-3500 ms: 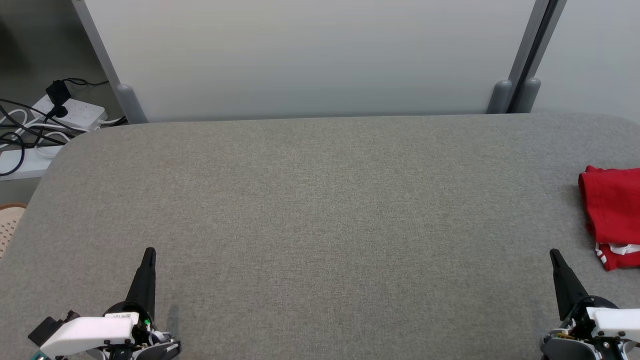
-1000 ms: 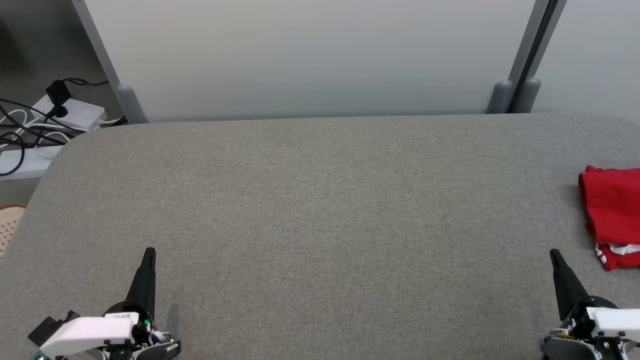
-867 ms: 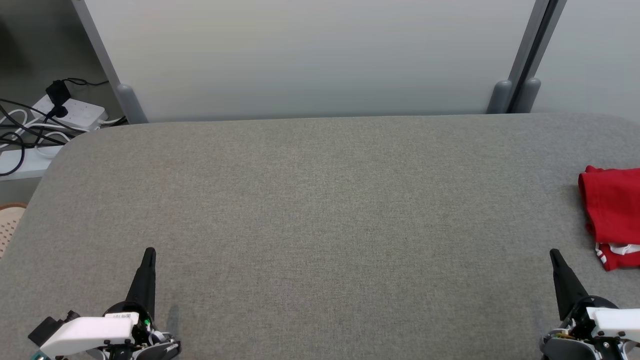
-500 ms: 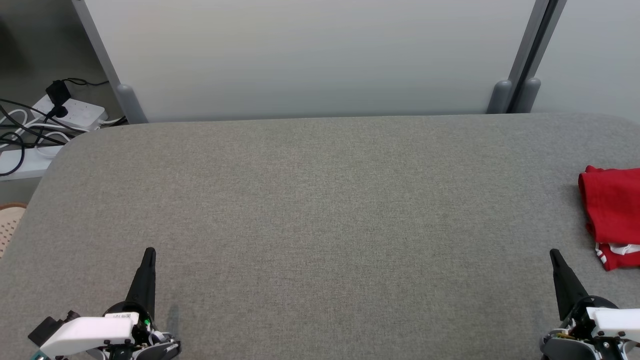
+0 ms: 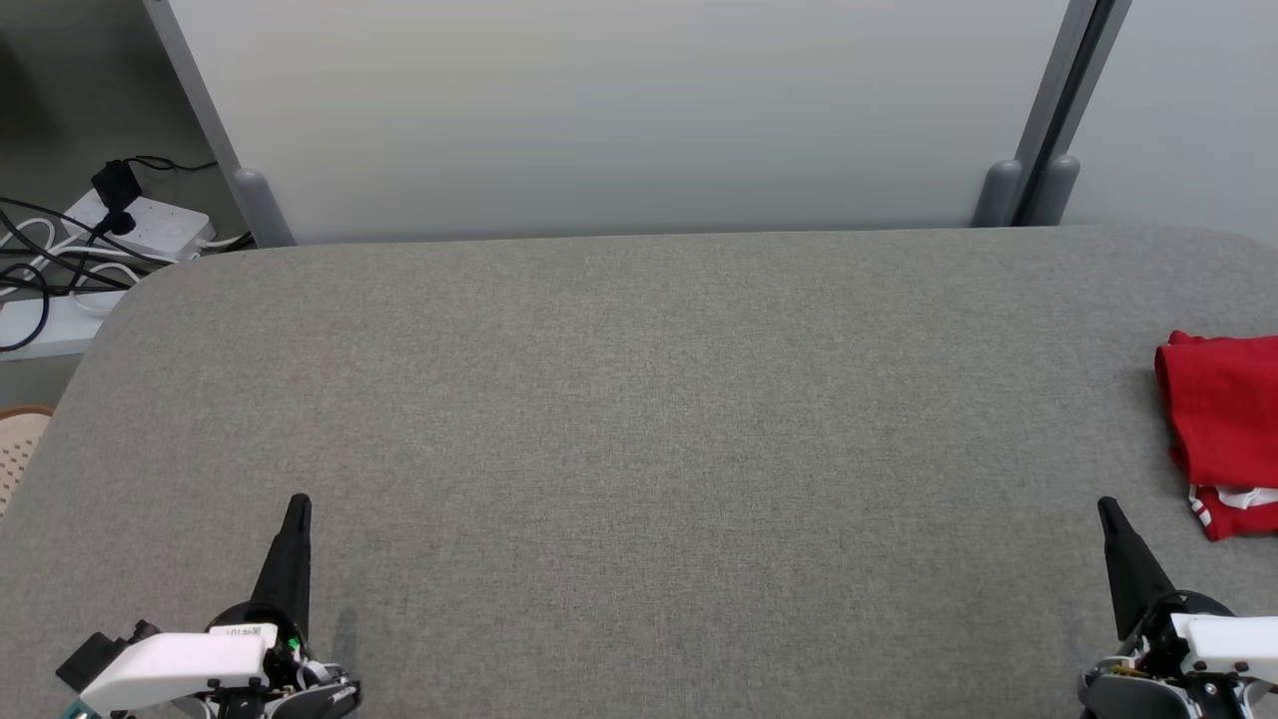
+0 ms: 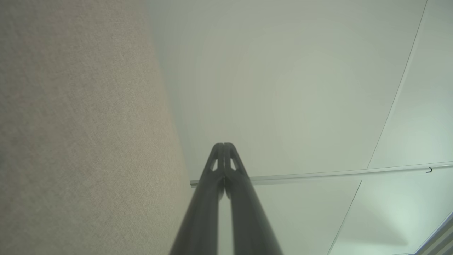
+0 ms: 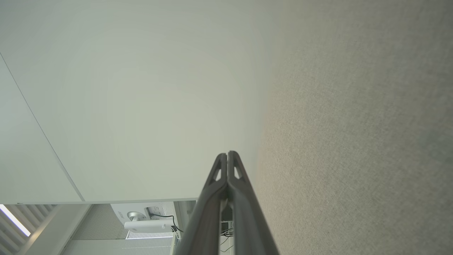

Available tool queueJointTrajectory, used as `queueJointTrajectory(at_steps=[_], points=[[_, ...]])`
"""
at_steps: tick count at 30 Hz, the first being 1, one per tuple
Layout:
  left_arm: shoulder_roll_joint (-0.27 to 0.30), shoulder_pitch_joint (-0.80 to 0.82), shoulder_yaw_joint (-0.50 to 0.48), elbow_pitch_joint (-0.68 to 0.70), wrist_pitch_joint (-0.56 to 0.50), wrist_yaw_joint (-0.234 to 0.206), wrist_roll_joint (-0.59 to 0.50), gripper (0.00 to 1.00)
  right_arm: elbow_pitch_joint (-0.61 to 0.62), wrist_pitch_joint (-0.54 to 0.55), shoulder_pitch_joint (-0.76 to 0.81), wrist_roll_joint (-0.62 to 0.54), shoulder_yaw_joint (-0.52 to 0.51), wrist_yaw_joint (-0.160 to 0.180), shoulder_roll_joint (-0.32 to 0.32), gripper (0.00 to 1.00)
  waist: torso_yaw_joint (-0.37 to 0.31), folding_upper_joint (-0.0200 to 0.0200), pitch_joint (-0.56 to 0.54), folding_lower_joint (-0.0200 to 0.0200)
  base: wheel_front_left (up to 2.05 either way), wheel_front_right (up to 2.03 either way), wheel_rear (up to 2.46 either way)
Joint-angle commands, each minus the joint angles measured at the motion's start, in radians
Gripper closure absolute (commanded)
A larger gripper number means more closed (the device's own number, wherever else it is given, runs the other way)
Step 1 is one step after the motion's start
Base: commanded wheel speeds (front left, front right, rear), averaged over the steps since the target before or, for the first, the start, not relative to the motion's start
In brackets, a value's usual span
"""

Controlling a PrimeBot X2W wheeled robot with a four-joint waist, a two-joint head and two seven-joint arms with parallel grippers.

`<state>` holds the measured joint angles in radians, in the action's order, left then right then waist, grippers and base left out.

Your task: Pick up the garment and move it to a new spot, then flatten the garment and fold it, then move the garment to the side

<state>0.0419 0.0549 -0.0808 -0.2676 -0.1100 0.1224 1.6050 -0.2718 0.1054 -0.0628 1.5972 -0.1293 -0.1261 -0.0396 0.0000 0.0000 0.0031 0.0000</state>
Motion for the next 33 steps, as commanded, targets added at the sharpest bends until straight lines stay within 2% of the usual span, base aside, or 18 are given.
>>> queueJointTrajectory(at_steps=[1,33], points=[[0.008,0.053,-0.033,0.022,-0.003,0.008,0.004,1.00,0.027,0.008,-0.045,0.011,0.015,-0.005,-0.011,1.00,0.000,0.0000,0.000,0.0000,0.00,0.00,0.00],[0.008,0.053,-0.033,0.023,-0.003,0.008,0.004,1.00,0.027,0.008,-0.045,0.011,0.016,-0.005,-0.011,1.00,0.000,0.0000,0.000,0.0000,0.00,0.00,0.00]])
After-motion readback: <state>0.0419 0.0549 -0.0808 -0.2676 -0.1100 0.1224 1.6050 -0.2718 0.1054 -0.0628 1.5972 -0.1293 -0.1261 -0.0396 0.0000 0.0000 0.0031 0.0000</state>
